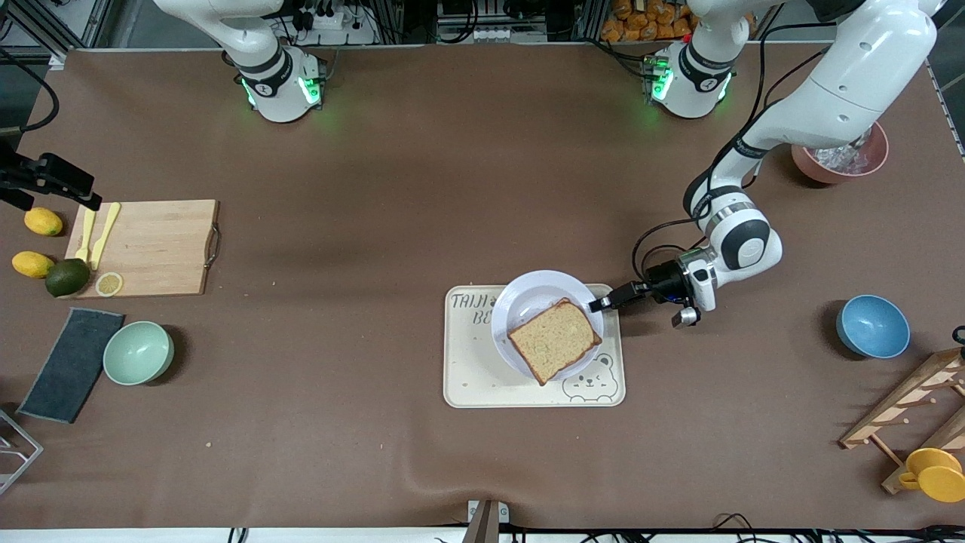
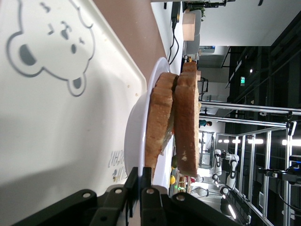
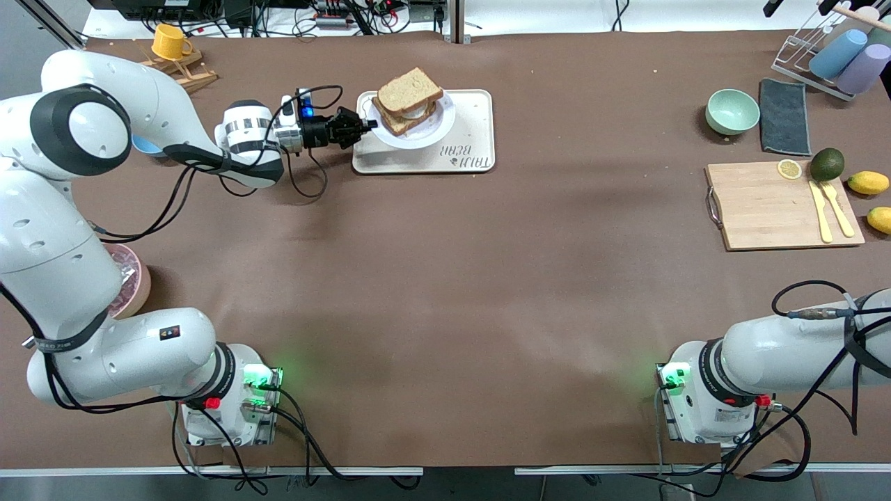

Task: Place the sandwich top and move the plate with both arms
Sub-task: 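Slide the plate with the left gripper onto the bear tray, then open the left gripper to release the plate rim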

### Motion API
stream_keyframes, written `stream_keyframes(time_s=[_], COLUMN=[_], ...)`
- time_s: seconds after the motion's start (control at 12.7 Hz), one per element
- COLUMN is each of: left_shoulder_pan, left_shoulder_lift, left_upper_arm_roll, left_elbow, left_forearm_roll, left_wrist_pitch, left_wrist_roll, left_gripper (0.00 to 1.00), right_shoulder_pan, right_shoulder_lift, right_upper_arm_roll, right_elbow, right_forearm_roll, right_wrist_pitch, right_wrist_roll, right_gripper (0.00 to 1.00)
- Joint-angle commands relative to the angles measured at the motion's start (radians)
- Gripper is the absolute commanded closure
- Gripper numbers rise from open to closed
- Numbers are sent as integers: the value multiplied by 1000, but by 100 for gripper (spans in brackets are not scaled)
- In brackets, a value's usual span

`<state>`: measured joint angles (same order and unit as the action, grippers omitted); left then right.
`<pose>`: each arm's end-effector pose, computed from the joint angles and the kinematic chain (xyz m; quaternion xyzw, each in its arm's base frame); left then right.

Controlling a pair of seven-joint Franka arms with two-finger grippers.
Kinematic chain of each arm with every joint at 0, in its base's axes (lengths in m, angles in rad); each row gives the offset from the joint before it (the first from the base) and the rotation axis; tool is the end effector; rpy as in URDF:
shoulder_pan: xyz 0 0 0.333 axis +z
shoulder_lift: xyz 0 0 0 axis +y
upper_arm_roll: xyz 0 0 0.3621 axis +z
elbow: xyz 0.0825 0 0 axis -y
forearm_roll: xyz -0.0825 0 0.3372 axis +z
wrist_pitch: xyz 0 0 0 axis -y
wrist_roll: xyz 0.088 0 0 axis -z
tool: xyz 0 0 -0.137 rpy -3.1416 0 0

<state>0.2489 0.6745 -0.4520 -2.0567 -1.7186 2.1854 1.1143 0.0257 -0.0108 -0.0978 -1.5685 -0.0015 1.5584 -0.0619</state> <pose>0.5627 -0.1641 0.2047 0.7725 0.1254 0.0676 0.6189 0.5014 -0.0368 0.6459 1.0000 -0.0051 0.0003 0.0002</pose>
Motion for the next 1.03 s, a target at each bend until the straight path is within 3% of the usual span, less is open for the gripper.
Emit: stream_keyframes(time_s=[0.0, 0.55, 0.79, 0.87, 0.95], left_shoulder_pan=[-5, -17, -20, -19, -19], left_shoulder_lift=[43, 89, 109, 115, 115], left_upper_arm_roll=[15, 33, 35, 38, 52], left_elbow=[24, 39, 58, 75, 82], left_forearm_roll=[39, 60, 74, 117, 158], left_wrist_pitch=[-9, -6, -4, -4, -4], left_wrist_roll=[30, 12, 10, -8, -54], left_gripper=[100, 99, 69, 67, 57], right_shoulder_pan=[17, 16, 17, 17, 17], right_shoulder_lift=[6, 9, 9, 9, 9], right_upper_arm_roll=[1, 1, 1, 1, 1], right_elbow=[18, 16, 18, 18, 18], right_forearm_roll=[-14, -11, -11, -11, -9], right_wrist_pitch=[-8, -8, -6, -6, -6], right_wrist_roll=[16, 17, 17, 17, 17], right_gripper=[0, 0, 0, 0, 0])
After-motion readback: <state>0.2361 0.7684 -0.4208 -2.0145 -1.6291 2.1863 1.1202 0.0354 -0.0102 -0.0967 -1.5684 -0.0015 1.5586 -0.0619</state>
